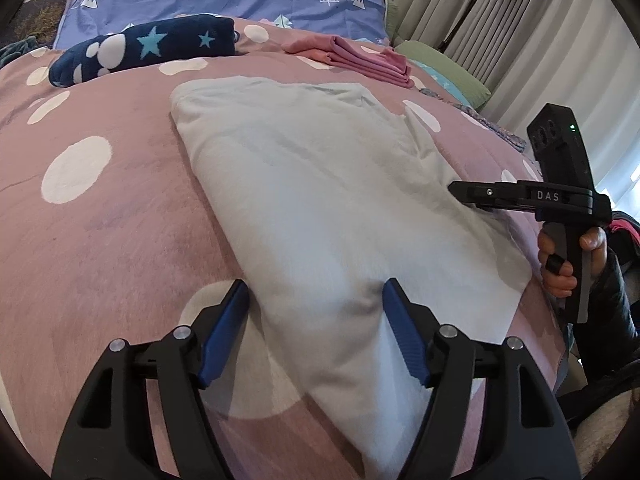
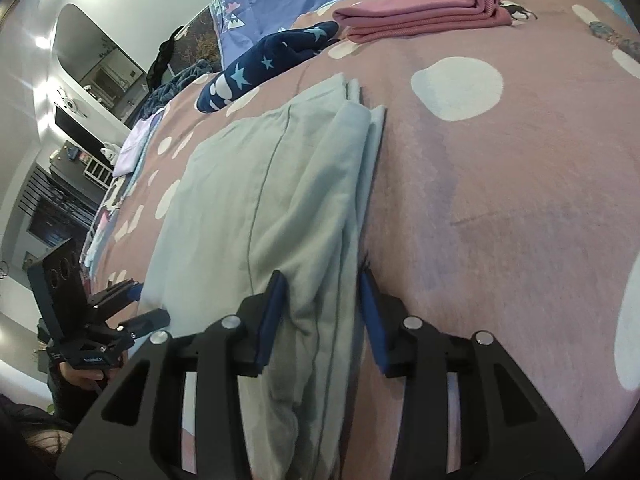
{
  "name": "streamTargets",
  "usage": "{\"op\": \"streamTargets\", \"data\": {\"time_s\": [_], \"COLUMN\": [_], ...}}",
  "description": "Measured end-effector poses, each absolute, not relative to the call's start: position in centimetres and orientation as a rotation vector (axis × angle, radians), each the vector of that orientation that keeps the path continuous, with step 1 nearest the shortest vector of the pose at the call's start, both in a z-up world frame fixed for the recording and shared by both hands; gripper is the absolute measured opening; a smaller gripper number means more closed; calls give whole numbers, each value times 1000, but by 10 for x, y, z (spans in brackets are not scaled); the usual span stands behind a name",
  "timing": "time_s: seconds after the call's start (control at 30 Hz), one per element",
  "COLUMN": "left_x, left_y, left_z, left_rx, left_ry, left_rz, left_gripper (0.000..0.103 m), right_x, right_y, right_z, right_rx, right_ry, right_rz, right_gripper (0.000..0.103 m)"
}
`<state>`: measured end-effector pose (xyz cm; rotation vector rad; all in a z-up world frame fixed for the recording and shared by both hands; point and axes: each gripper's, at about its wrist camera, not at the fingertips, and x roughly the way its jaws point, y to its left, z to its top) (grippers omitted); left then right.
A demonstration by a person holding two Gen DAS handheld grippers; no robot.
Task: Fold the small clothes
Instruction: 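Grasp the folded grey T-shirt edge with the left tool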
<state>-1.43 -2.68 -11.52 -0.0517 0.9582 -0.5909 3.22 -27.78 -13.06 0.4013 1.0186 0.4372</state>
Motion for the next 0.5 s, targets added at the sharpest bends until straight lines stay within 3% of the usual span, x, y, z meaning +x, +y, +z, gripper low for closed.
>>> {"op": "streamTargets", "data": {"time_s": [0.37, 0.5], "left_x": [23, 37], "left_y": [-13, -8], "left_z": [-124, -128], "left_rx": [-273, -322], "left_ry": [972, 983], "left_rz": [-692, -682], "left_gripper": [70, 53], "right_x": [68, 80], "right_y": [-280, -280], "right_z": [-142, -143], "right_rx": [485, 498], "right_ry": [1045, 1054], "right_rz": [524, 546], "right_gripper": [39, 37]}}
